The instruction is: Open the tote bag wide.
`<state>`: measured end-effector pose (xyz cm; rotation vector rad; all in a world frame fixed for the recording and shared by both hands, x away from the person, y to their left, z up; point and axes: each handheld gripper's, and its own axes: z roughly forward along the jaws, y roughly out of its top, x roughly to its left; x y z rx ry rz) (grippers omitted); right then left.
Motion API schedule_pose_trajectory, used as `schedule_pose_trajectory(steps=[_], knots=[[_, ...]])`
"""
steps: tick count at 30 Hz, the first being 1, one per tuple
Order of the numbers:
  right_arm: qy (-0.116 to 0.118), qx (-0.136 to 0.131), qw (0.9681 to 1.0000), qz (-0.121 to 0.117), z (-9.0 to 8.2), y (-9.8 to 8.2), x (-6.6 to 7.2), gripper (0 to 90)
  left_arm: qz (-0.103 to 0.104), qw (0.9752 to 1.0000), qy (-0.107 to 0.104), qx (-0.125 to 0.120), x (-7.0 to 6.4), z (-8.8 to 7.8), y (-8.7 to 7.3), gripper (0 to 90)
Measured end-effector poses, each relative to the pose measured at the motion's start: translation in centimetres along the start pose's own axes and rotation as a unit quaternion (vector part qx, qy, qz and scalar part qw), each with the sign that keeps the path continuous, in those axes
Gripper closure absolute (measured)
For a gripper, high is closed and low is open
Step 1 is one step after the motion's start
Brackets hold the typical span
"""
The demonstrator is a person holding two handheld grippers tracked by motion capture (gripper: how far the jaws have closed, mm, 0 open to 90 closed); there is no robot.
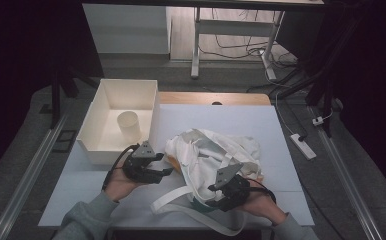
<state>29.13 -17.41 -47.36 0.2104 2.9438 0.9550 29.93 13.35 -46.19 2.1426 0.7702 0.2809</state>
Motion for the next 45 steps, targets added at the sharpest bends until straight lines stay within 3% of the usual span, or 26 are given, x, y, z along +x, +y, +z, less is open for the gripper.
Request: schedule_pose_trajectory(steps=[3, 6, 11, 14, 16, 19, 22, 25, 30, 33, 36, 40, 43, 45], knots=[[0.008, 0.007, 0.9999, -0.009, 0.5, 0.1, 0.1, 62.6, -0.004, 1.0, -0.002, 0.0, 0.1, -0.1, -0.4, 37.6], [0.012, 0.005, 0.9997, -0.019, 0.6, 0.1, 0.2, 83.6, -0.006, 1.0, -0.006, -0.002, 0.0, -0.2, -0.8, 37.6], [-0.009, -0.019, 0.9996, -0.018, -0.4, 0.3, 0.3, 86.6, -0.004, 1.0, -0.008, 0.002, -0.3, -0.2, -1.4, 37.6], [-0.044, -0.037, 0.9983, -0.009, -1.5, 0.5, -0.1, 86.8, -0.004, 1.0, -0.008, 0.0, -0.3, -0.3, -1.5, 37.6], [-0.075, -0.057, 0.9956, -0.004, -2.7, 0.6, -0.5, 86.7, -0.006, 1.0, -0.008, -0.001, -0.2, -0.4, -1.5, 37.6], [-0.136, -0.084, 0.9871, 0.014, -4.9, 1.1, -2.0, 86.8, -0.008, 0.9999, -0.008, -0.001, -0.2, -0.3, -1.6, 37.6], [-0.179, -0.117, 0.9755, 0.05, -7.1, 1.6, -4.4, 86.9, -0.007, 0.9999, -0.009, 0.003, -0.2, -0.2, -1.7, 37.6], [-0.208, -0.126, 0.9667, 0.081, -8.2, 1.7, -7.4, 86.9, -0.003, 0.9999, -0.009, 0.005, -0.3, -0.1, -1.8, 37.6], [-0.234, -0.144, 0.9499, 0.148, -8.8, 0.7, -12.7, 86.9, -0.007, 0.9999, -0.01, 0.005, -0.2, 0.1, -2.0, 37.6], [-0.253, -0.151, 0.9359, 0.193, -9.0, -0.3, -15.5, 87.0, -0.008, 0.9999, -0.01, 0.007, -0.1, 0.2, -2.1, 37.6], [-0.274, -0.156, 0.9199, 0.233, -9.1, -1.5, -17.8, 87.0, -0.007, 0.9999, -0.011, 0.01, -0.1, 0.2, -2.2, 37.6], [-0.288, -0.156, 0.9042, 0.275, -9.1, -2.9, -20.4, 87.0, -0.006, 0.9998, -0.011, 0.013, -0.1, 0.4, -2.3, 37.6], [-0.288, -0.14, 0.8987, 0.299, -8.6, -3.7, -22.0, 87.0, -0.008, 0.9998, -0.012, 0.014, -0.1, 0.5, -2.3, 37.6], [-0.278, -0.124, 0.9007, 0.31, -7.7, -4.3, -23.0, 86.9, -0.006, 0.9998, -0.012, 0.015, -0.1, 0.5, -2.3, 37.6]])
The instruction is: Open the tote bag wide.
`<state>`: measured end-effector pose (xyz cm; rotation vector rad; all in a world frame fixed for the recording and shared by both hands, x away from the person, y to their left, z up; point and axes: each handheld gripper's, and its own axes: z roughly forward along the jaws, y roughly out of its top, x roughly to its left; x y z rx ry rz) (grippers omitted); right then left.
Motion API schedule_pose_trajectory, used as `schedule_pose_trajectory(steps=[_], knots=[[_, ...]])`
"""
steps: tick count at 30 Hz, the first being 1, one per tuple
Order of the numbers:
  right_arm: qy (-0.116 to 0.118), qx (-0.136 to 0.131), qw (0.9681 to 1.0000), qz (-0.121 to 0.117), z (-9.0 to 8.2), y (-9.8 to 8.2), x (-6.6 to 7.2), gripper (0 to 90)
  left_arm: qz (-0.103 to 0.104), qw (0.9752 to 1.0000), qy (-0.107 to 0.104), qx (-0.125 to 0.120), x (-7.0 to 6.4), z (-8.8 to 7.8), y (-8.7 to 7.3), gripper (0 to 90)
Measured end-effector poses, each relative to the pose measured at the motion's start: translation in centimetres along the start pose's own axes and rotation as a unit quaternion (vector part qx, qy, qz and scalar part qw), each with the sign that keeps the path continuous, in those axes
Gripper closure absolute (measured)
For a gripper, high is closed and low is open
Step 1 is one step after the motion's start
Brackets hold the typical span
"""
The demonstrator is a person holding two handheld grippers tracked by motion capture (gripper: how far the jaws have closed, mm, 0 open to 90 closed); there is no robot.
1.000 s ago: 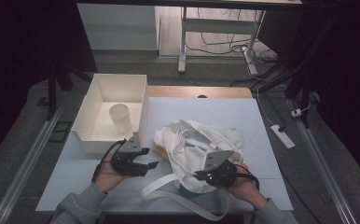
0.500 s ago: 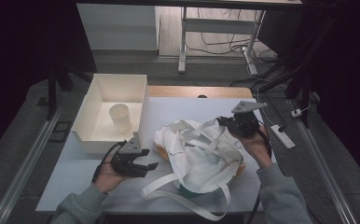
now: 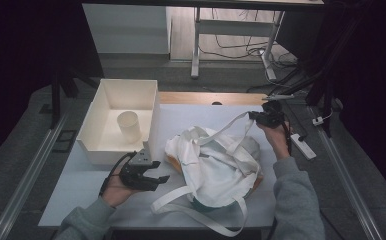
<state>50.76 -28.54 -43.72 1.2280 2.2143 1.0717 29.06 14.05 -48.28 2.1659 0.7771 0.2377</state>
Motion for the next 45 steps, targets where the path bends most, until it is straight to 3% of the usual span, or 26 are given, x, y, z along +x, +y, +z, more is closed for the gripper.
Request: schedule_pose_trajectory(steps=[6, 8, 10, 13, 17, 20, 25, 28, 30, 33, 34, 36, 41, 44, 45], knots=[[0.032, 0.069, 0.997, 0.014, 3.6, -1.6, -0.2, 82.8, 0.0, 1.0, 0.001, 0.003, 0.0, 0.2, -0.1, 37.6], [0.028, 0.084, 0.996, 0.013, 4.0, -1.8, 0.0, 65.8, 0.001, 1.0, 0.001, 0.004, 0.0, 0.1, -0.2, 37.6], [0.029, 0.065, 0.9973, 0.019, 3.4, -1.7, 0.1, 50.3, -0.001, 1.0, 0.001, 0.003, 0.0, 0.1, -0.2, 37.6], [0.023, 0.032, 0.9991, 0.013, 1.1, -1.1, 0.4, 40.1, -0.001, 1.0, 0.002, 0.003, 0.0, 0.1, -0.3, 37.6], [0.04, -0.006, 0.9992, 0.003, -2.3, -0.9, 1.4, 38.0, 0.0, 1.0, 0.004, 0.005, 0.0, 0.3, -0.2, 37.6], [0.075, -0.022, 0.9968, -0.017, -4.4, -1.3, 3.0, 40.7, 0.002, 1.0, 0.006, 0.006, 0.0, 0.4, -0.2, 37.6], [0.111, 0.006, 0.9905, -0.081, -5.2, -3.0, 7.1, 41.4, -0.003, 0.9999, 0.009, 0.002, 0.1, 0.4, -0.2, 37.6], [0.105, 0.032, 0.987, -0.117, -4.8, -4.3, 9.2, 39.0, -0.004, 0.9999, 0.01, 0.002, 0.1, 0.3, -0.3, 37.6], [0.084, 0.044, 0.9858, -0.139, -4.4, -5.2, 10.1, 36.3, -0.004, 0.9999, 0.01, 0.002, 0.2, 0.3, -0.3, 37.6], [0.045, 0.058, 0.9847, -0.158, -3.7, -6.0, 10.6, 32.4, -0.005, 0.9999, 0.011, 0.002, 0.2, 0.3, -0.3, 37.5], [0.03, 0.066, 0.9831, -0.169, -3.3, -6.3, 10.6, 31.7, -0.006, 0.9999, 0.011, 0.003, 0.2, 0.3, -0.3, 37.6], [0.024, 0.082, 0.9817, -0.171, -2.8, -6.4, 10.6, 32.1, -0.007, 0.9999, 0.011, 0.001, 0.2, 0.3, -0.3, 37.6], [-0.006, 0.079, 0.9827, -0.168, -2.1, -6.4, 10.1, 55.8, -0.008, 0.9999, 0.01, 0.003, 0.3, 0.3, -0.4, 37.6], [-0.01, 0.055, 0.9882, -0.143, -2.3, -6.0, 9.0, 66.7, -0.007, 0.9999, 0.01, 0.004, 0.3, 0.4, -0.4, 37.6], [-0.024, 0.05, 0.9876, -0.147, -2.3, -5.9, 8.7, 68.9, -0.008, 0.9999, 0.011, 0.004, 0.3, 0.4, -0.4, 37.6]])
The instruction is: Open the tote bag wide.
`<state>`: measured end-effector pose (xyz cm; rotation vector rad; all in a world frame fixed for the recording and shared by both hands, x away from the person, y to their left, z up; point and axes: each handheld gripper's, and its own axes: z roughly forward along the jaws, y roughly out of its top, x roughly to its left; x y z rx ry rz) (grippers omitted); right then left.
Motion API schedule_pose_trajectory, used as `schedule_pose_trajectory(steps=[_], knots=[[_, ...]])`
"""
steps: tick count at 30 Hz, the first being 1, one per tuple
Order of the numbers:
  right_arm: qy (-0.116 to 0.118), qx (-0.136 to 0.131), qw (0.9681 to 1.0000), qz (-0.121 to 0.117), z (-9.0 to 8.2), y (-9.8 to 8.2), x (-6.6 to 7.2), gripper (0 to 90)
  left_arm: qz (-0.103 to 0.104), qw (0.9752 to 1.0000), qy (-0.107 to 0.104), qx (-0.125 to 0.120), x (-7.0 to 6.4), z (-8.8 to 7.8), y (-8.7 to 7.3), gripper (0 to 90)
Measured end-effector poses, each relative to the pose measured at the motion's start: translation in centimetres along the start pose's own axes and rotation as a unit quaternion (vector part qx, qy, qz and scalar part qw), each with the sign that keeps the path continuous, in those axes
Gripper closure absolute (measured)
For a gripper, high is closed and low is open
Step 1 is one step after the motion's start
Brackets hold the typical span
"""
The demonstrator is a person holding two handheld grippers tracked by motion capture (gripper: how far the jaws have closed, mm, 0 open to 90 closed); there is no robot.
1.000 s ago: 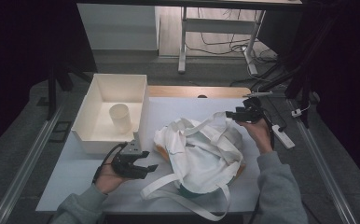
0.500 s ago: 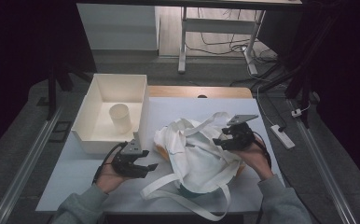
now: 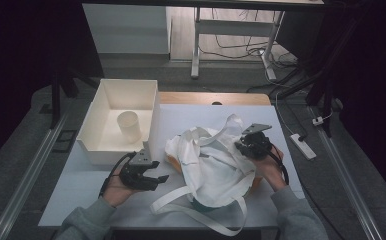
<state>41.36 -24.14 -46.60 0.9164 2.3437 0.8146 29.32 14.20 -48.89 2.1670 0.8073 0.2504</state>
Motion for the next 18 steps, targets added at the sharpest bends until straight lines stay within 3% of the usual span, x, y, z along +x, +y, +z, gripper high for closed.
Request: schedule_pose_trajectory(steps=[1, 3, 10, 13, 18], knots=[[-0.005, -0.001, 1.0, 0.004, 0.1, 0.0, -0.4, 69.6, -0.001, 1.0, 0.0, 0.0, 0.0, 0.0, 0.0, 37.6], [0.016, 0.0, 0.9995, 0.026, 0.5, -0.1, -1.2, 70.5, -0.001, 1.0, 0.0, 0.002, 0.0, 0.1, 0.0, 37.6], [0.032, 0.004, 0.9984, 0.046, 1.2, -0.6, -1.8, 67.3, -0.001, 1.0, 0.0, 0.003, 0.1, 0.1, -0.1, 37.6], [0.031, -0.011, 0.9983, 0.049, 0.0, -0.5, -1.7, 60.1, -0.001, 1.0, 0.001, 0.001, 0.0, 0.1, -0.1, 37.6], [0.05, -0.055, 0.9963, 0.044, -3.2, -0.9, -1.0, 53.8, -0.002, 1.0, 0.001, -0.005, 0.0, -0.1, -0.1, 37.6]])
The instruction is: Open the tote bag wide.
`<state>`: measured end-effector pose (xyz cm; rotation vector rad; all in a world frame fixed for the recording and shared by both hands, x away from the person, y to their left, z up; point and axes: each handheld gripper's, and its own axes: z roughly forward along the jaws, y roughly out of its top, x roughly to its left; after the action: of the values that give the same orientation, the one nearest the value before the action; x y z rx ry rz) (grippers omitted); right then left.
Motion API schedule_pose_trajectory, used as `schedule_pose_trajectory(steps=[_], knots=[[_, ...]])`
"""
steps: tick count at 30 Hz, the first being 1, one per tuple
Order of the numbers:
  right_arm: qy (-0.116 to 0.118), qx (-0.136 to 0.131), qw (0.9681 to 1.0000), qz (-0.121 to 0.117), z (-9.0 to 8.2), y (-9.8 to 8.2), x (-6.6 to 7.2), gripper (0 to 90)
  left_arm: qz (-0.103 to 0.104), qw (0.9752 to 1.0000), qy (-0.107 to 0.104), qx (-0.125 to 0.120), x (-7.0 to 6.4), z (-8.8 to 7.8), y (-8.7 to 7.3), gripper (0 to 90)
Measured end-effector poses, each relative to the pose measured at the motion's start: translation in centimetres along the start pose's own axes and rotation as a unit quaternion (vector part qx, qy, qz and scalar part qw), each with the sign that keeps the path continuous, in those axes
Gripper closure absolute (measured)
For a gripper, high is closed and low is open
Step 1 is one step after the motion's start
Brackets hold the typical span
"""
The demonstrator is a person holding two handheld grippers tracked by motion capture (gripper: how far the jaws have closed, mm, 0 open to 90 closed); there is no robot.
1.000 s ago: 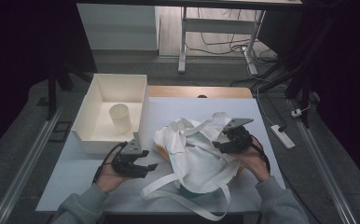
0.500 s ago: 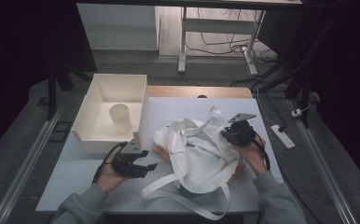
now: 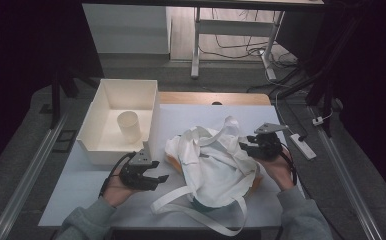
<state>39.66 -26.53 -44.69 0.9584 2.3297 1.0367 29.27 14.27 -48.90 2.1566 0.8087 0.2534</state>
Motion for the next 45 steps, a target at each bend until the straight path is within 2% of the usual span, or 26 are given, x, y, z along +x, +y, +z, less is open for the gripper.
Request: schedule_pose_trajectory(steps=[6, 14, 25, 31, 36, 45], knots=[[0.037, -0.036, 0.9987, -0.002, -2.6, -1.0, 1.3, 52.1, -0.004, 1.0, 0.001, -0.007, 0.3, 0.0, 0.0, 37.6], [0.057, -0.056, 0.9968, 0.003, -3.6, -2.8, 1.9, 49.8, -0.016, 0.9997, 0.008, -0.019, 0.7, -0.2, 0.0, 37.4], [0.065, -0.077, 0.9948, -0.017, -4.4, -3.7, 2.8, 48.3, -0.017, 0.9989, 0.02, -0.038, 0.5, -1.1, 0.3, 36.3], [0.067, -0.093, 0.993, -0.029, -4.9, -4.2, 3.3, 47.3, -0.013, 0.9988, 0.018, -0.045, 0.1, -1.5, 0.7, 34.0], [0.067, -0.098, 0.9925, -0.027, -5.1, -4.4, 3.3, 46.6, -0.019, 0.9982, 0.013, -0.055, 0.2, -2.2, 0.9, 33.1], [0.065, -0.102, 0.9923, -0.023, -5.1, -4.5, 3.1, 45.9, -0.03, 0.9974, 0.017, -0.064, 0.7, -3.0, 0.7, 33.0]])
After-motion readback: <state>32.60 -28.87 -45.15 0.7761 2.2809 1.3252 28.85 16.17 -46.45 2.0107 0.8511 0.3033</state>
